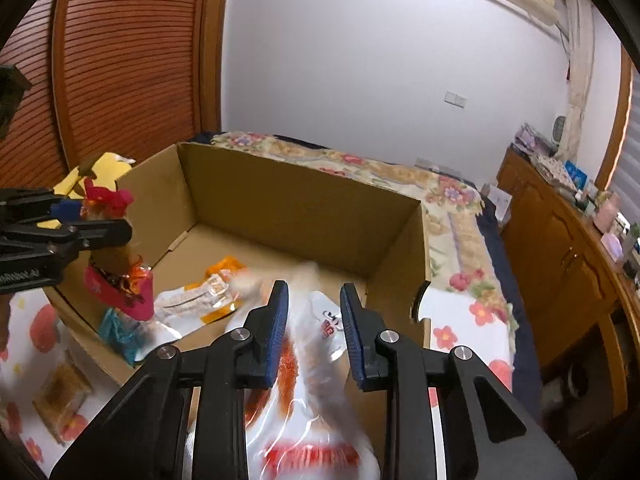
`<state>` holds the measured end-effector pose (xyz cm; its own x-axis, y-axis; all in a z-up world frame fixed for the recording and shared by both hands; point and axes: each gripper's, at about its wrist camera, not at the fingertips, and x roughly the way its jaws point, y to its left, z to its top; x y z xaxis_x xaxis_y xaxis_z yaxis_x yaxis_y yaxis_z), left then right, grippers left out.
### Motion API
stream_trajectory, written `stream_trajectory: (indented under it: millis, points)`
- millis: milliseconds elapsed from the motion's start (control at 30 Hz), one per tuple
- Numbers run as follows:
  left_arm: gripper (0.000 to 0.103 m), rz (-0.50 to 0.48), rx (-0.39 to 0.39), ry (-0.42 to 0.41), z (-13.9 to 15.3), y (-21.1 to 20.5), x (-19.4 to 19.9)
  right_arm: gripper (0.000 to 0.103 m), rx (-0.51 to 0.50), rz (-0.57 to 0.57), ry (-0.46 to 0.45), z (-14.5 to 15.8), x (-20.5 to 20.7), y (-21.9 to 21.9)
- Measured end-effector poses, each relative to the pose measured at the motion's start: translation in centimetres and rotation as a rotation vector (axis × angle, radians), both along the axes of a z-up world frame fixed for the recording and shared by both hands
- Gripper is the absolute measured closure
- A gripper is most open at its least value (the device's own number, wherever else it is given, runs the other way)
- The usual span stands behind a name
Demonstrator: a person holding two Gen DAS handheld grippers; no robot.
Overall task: Organize snacks
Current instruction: 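Lift both snacks, carry them over the box and open both grippers, then withdraw both open grippers from the box toward the remaining snacks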
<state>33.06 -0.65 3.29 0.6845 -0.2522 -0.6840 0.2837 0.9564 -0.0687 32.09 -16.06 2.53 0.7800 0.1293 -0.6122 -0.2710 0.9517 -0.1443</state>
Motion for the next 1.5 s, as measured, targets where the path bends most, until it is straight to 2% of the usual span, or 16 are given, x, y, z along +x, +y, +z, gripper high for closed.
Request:
stream_trajectory:
  millis: [67, 167, 200, 333, 500, 633, 833, 933, 1033, 1233, 1333, 1400, 1500]
  points:
    - [0.053, -0.003, 0.001, 0.006, 0.0, -0.1, 0.1, 0.080, 0.001, 0.005, 0.011, -0.2, 0.1, 0.2]
    - [0.050, -0.007, -0.008, -0.007, 0.2, 0.0, -0.4, 0.080, 0.023, 0.020, 0.022, -0.3, 0.1, 0.2]
    - [0.043, -0.008, -0.009, -0.020, 0.4, 0.1, -0.6, 0.080, 0.030, 0.024, 0.022, -0.2, -0.1, 0.2]
    - [0.043, -0.015, -0.007, -0.052, 1.2, 0.3, -1.5, 0.080, 0.062, 0.055, 0.007, 0.5, -1.5, 0.4]
    - [0.042, -0.035, 0.036, -0.112, 1.8, 0.5, -4.1, 0.078, 0.097, 0.101, -0.032, 1.8, -4.7, 0.5]
    - [0.042, -0.067, 0.063, -0.166, 2.0, 0.4, -7.2, 0.074, 0.103, 0.136, -0.071, 2.5, -8.2, 0.4]
    - [0.039, -0.108, 0.069, -0.222, 1.8, 0.5, -11.7, 0.069, 0.123, 0.160, -0.079, 1.9, -12.7, -0.7]
    - [0.036, -0.118, 0.046, -0.219, 1.4, 0.5, -13.4, 0.064, 0.139, 0.160, -0.055, 0.9, -13.9, -1.8]
    - [0.033, -0.122, 0.020, -0.200, 0.4, 0.9, -14.7, 0.060, 0.114, 0.143, -0.038, -0.5, -14.9, -2.6]
    - [0.033, -0.090, 0.048, -0.163, -2.7, 1.1, -15.7, 0.058, 0.080, 0.095, 0.032, -3.8, -14.9, -4.5]
    - [0.033, -0.074, 0.063, -0.135, -4.6, 1.5, -16.0, 0.052, 0.077, 0.078, 0.074, -5.5, -14.7, -5.5]
    - [0.033, -0.060, 0.054, -0.108, -5.8, 1.9, -16.0, 0.044, 0.071, 0.071, 0.101, -6.7, -14.4, -5.8]
    - [0.033, -0.037, 0.062, -0.076, -7.4, 2.3, -16.0, 0.041, 0.062, 0.061, 0.130, -8.0, -14.1, -6.4]
